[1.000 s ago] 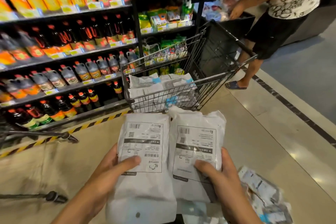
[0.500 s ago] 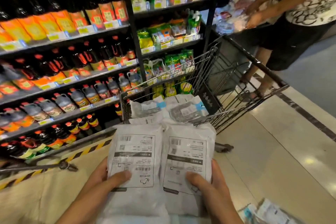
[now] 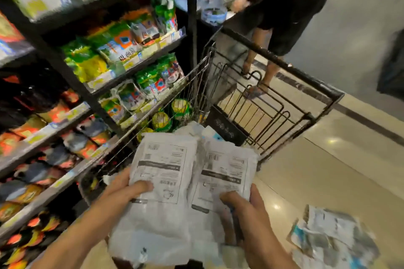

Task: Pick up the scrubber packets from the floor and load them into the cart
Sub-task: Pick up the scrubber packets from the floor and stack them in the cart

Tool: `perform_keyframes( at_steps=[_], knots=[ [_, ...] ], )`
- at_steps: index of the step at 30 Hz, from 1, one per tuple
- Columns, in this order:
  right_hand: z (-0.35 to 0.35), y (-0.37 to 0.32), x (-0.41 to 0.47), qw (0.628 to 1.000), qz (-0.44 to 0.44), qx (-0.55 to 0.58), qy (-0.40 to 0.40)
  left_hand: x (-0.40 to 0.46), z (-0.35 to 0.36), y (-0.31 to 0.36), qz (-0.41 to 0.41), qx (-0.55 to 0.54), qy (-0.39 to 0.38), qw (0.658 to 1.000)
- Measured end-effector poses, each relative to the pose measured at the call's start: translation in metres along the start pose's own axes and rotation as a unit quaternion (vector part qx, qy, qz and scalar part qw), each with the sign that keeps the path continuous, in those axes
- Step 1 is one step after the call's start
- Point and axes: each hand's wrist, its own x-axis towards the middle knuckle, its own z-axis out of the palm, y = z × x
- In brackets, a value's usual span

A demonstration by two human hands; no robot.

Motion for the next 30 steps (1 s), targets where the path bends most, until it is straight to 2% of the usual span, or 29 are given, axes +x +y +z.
perform_keyframes(
  at_steps=[5, 8, 13, 18, 24, 27, 30],
  knots=[
    [0.039, -0.011, 0.078, 0.999, 0.011, 0.015, 0.042, 0.132, -0.009, 0.042, -0.002, 0.096, -0.071, 0.993],
    [0.055, -0.012, 0.127, 0.995, 0.051, 0.056, 0.064, 0.204, -0.011, 0.045, 0.003, 0.160, -0.094, 0.983],
    [0.081, 0.007, 0.213, 0.982, 0.090, 0.071, 0.150, 0.305, 0.001, 0.035, 0.004, 0.294, -0.126, 0.948],
    [0.088, 0.021, 0.265, 0.962, 0.118, 0.106, 0.221, 0.376, 0.013, 0.008, -0.008, 0.331, -0.079, 0.940],
    [0.099, 0.034, 0.297, 0.968, 0.183, 0.105, 0.138, 0.420, 0.025, -0.020, 0.033, 0.426, -0.019, 0.904],
    [0.100, 0.046, 0.305, 0.976, 0.167, 0.116, 0.076, 0.428, 0.032, -0.033, 0.059, 0.482, 0.014, 0.874],
    [0.105, 0.058, 0.322, 0.974, 0.163, 0.122, 0.102, 0.434, 0.031, -0.055, 0.087, 0.510, 0.024, 0.855]
  ],
)
